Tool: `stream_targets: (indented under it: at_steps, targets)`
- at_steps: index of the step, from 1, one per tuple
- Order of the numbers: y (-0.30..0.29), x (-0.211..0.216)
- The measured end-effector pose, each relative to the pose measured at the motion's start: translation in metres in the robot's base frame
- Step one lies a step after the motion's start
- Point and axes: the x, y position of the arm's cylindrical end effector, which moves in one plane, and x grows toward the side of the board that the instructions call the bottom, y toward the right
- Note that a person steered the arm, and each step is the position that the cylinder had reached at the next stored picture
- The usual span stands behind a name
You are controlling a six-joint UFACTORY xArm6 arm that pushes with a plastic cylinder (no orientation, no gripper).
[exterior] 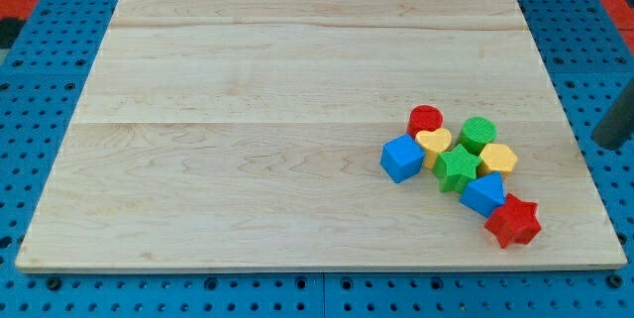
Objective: Move the red star towards the center
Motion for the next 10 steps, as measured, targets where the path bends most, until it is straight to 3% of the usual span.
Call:
stream_targets:
  at_steps: [2, 3, 4, 7, 8, 10]
  targets:
    - [0.017, 0.061]
    - [-0.01, 0.105]
    - [-0.086, 0.119]
    - [-0.245, 0.104]
    - [-0.269, 0.099]
    - [-0.321, 0.043]
